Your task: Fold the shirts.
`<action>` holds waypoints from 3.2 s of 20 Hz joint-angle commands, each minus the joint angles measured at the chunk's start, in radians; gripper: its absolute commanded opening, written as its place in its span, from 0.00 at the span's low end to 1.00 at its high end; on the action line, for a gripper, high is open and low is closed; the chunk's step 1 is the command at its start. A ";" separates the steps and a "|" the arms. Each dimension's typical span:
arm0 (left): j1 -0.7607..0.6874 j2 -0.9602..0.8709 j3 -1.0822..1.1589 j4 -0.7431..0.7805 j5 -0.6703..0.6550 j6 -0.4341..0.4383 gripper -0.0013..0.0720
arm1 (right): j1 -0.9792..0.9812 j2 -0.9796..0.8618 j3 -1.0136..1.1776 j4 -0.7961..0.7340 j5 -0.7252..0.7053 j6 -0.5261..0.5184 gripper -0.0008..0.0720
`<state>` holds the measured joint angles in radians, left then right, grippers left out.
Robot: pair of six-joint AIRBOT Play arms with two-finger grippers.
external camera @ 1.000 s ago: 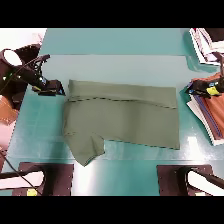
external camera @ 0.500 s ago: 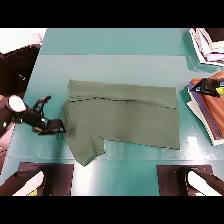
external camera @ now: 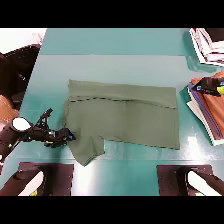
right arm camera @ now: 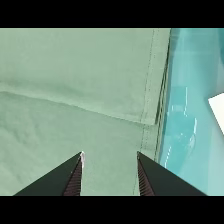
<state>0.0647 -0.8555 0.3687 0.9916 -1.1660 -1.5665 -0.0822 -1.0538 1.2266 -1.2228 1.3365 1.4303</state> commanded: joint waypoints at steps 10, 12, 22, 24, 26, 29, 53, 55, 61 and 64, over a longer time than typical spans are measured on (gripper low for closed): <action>0.000 0.005 0.106 -0.053 0.002 0.083 0.05 | -0.195 0.066 -0.259 -0.013 0.145 0.000 0.54; 0.000 0.005 0.136 -0.054 -0.005 0.105 0.05 | -0.288 0.096 -0.442 -0.008 0.145 -0.030 0.66; 0.000 0.005 0.155 -0.013 -0.005 0.109 0.05 | -0.248 0.098 -0.805 0.027 0.038 -0.067 0.60; 0.000 0.005 0.155 0.037 -0.029 0.117 0.05 | -0.208 0.098 -0.802 0.027 0.026 -0.066 0.46; 0.000 0.005 0.158 0.106 -0.085 0.131 0.05 | -0.177 0.098 -0.802 0.025 0.027 -0.068 0.23; 0.000 0.007 0.174 0.168 -0.188 0.130 0.05 | -0.145 0.109 -0.768 -0.016 0.080 -0.068 0.03; -0.001 -0.554 0.725 -0.028 0.233 0.241 0.05 | 0.058 -0.417 0.051 -0.023 -0.025 -0.067 0.03; 0.000 -0.581 0.727 -0.055 0.267 0.241 0.05 | 0.056 -0.483 0.105 0.029 -0.030 -0.067 0.03; 0.000 -0.579 0.747 -0.061 0.229 0.236 0.93 | 0.022 -0.554 0.180 0.164 -0.026 -0.106 0.55; 0.000 -0.579 0.794 -0.057 0.107 0.241 0.50 | -0.061 -0.547 0.156 0.183 0.086 -0.133 0.55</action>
<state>0.0643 -1.4307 1.1305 0.9371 -0.9661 -1.3296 -0.0872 -1.5940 1.3888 -1.0832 1.3434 1.3277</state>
